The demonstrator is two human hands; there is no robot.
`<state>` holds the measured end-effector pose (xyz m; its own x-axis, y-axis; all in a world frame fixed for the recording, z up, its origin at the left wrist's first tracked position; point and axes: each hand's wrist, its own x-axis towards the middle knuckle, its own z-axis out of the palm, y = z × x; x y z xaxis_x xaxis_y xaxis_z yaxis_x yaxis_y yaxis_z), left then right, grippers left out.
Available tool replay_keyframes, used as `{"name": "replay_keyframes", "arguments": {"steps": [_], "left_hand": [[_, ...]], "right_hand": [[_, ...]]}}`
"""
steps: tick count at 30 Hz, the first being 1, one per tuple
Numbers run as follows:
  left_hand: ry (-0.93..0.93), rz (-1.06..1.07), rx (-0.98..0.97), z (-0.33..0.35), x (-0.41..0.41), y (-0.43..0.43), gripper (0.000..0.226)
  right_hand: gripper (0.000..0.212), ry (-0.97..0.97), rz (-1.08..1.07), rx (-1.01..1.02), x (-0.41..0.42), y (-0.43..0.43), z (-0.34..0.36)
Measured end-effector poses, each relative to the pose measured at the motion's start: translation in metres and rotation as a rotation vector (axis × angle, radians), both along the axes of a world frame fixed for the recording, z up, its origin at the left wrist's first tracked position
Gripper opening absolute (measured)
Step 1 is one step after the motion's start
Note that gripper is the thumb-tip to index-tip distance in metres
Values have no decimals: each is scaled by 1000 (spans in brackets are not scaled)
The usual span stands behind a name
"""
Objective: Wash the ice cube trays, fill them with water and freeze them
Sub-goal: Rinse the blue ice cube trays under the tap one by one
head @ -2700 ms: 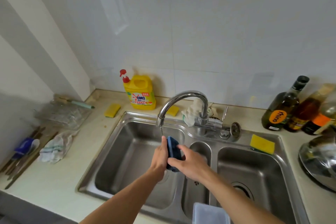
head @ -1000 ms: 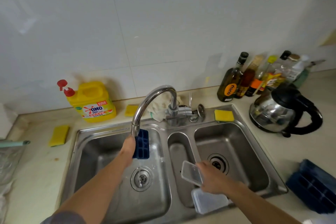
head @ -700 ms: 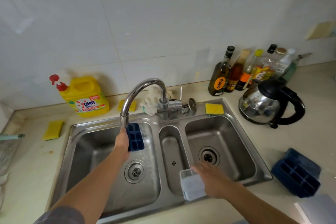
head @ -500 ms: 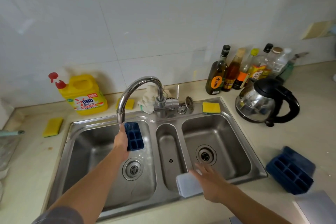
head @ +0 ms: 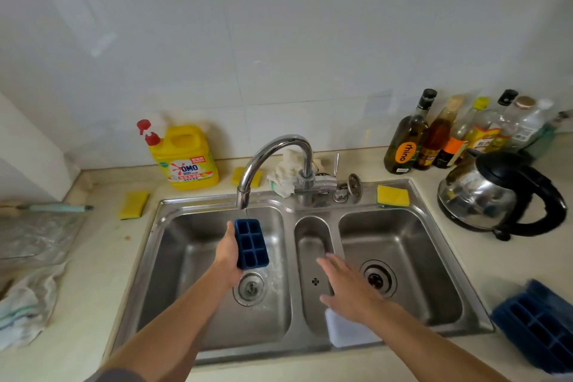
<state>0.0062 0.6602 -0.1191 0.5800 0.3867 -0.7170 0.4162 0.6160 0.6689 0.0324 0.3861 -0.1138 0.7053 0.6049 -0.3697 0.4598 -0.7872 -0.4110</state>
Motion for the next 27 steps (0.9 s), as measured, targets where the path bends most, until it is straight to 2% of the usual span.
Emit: {"name": "replay_keyframes", "arguments": {"steps": [5, 8, 13, 15, 19, 24, 27], "left_hand": [[-74, -42, -82, 6, 8, 14, 55], [-137, -62, -156, 6, 16, 23, 57], [-191, -146, -307, -1, 31, 37, 59], [-197, -183, -362, -6, 34, 41, 58], [-201, -289, -385, -15, 41, 45, 55], [-108, -373, -111, -26, 48, 62, 42], [-113, -413, -49, -26, 40, 68, 32]], "right_hand": [[71, 36, -67, 180, 7, 62, 11], [60, 134, -197, 243, 13, 100, 15], [37, 685, -693, 525, 18, 144, 8], [27, 806, -852, 631, 22, 155, 4], [12, 790, -986, 706, 28, 167, 3], [10, 586, -1013, 728, 43, 158, 16], [9, 454, -944, 660, 46, 154, 25]]}}
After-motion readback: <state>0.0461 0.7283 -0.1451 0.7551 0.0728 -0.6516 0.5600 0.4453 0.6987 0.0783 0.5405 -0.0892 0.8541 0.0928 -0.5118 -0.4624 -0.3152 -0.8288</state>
